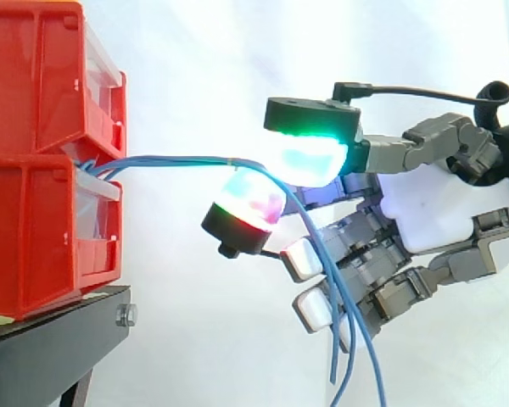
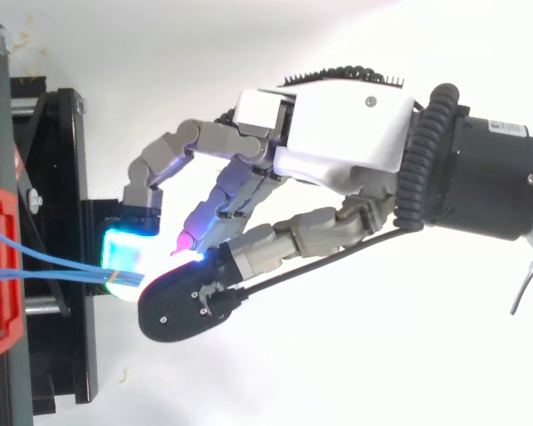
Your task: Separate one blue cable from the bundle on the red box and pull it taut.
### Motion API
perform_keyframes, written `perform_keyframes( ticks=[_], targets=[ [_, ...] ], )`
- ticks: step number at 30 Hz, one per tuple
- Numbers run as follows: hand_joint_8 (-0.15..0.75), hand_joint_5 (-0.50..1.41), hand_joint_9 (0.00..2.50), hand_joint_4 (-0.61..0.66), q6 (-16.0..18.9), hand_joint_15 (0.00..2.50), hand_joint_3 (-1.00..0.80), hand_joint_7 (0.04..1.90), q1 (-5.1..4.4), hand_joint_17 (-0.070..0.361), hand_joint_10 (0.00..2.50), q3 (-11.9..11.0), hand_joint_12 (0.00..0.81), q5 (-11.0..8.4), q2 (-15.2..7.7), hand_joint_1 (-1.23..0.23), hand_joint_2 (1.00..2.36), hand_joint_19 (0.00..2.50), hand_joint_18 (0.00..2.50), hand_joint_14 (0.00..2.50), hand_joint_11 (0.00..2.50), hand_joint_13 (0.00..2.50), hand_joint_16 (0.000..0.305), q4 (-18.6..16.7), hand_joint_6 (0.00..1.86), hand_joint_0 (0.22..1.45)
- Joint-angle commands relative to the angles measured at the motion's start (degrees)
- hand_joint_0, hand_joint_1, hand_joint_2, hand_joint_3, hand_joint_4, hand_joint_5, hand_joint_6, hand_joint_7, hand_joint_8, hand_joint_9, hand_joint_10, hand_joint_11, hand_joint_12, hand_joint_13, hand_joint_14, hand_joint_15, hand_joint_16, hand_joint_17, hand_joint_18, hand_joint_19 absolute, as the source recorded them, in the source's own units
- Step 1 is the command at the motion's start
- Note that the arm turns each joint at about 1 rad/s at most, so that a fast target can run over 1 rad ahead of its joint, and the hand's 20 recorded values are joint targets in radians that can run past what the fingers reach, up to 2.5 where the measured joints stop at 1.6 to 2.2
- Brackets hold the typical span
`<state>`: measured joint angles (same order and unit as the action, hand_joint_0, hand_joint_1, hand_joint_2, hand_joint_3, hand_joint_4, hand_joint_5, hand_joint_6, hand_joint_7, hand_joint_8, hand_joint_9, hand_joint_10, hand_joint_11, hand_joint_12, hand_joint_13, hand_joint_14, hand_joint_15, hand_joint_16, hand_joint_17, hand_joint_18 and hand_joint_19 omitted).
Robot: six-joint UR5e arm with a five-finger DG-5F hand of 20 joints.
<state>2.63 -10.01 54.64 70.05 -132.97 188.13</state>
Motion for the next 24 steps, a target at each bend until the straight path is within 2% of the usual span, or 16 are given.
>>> perform_keyframes(
  ticks=[1,3,5,6,8,11,12,18,24],
  targets=[
    [0.177,-0.16,1.02,-0.28,-0.09,0.42,-0.5,0.84,-0.1,0.111,0.02,0.03,0.298,0.08,-0.01,-0.85,1.0,0.66,0.72,0.02,0.5,0.93,0.049,-0.13,0.95,0.77],
    [0.18,-0.16,1.03,-0.3,-0.09,0.42,-0.5,0.85,-0.1,0.11,0.02,0.03,0.296,0.0,-0.01,-0.85,1.0,0.66,0.72,0.02,0.49,0.93,0.049,-0.13,0.95,0.77],
    [0.174,-0.16,1.04,-0.4,-0.09,0.42,-0.47,1.08,-0.1,0.107,0.02,0.03,0.296,0.08,-0.01,-0.85,1.0,0.69,0.7,0.02,0.49,0.93,0.048,-0.13,0.95,0.82],
    [0.167,-0.16,1.06,-0.4,-0.09,0.44,-0.46,1.22,-0.18,0.106,0.02,0.11,0.293,0.08,-0.01,-0.85,1.0,0.72,0.68,0.02,0.49,0.93,0.047,-0.13,0.95,0.85],
    [0.16,-0.15,1.07,-0.44,-0.09,0.44,-0.49,1.33,-0.18,0.103,0.02,0.11,0.285,0.08,-0.01,-0.86,1.0,0.75,0.66,0.02,0.48,0.93,0.046,-0.22,0.95,0.88],
    [0.147,-0.15,1.08,-0.52,-0.09,0.44,-0.5,1.31,-0.18,0.1,0.02,0.11,0.279,0.08,-0.01,-0.87,1.0,0.75,0.66,0.02,0.47,0.94,0.044,-0.22,0.96,0.9],
    [0.149,-0.14,1.11,-0.53,-0.09,0.45,-0.5,1.39,-0.18,0.099,0.02,0.11,0.276,0.08,-0.01,-0.88,1.0,0.74,0.67,0.02,0.47,0.95,0.044,-0.22,0.95,0.9],
    [0.15,-0.12,1.14,-0.48,0.09,0.42,-0.5,1.42,-0.18,0.098,0.02,0.03,0.275,0.08,-0.01,-0.93,1.0,0.65,0.74,0.02,0.46,0.97,0.043,-0.04,0.95,0.86],
    [0.157,-0.11,1.16,-0.41,0.09,0.43,-0.5,1.21,0.08,0.099,0.02,0.11,0.282,0.61,-0.01,-0.97,1.0,0.63,0.77,0.02,0.48,1.0,0.044,-0.04,0.95,0.76]
  ],
)
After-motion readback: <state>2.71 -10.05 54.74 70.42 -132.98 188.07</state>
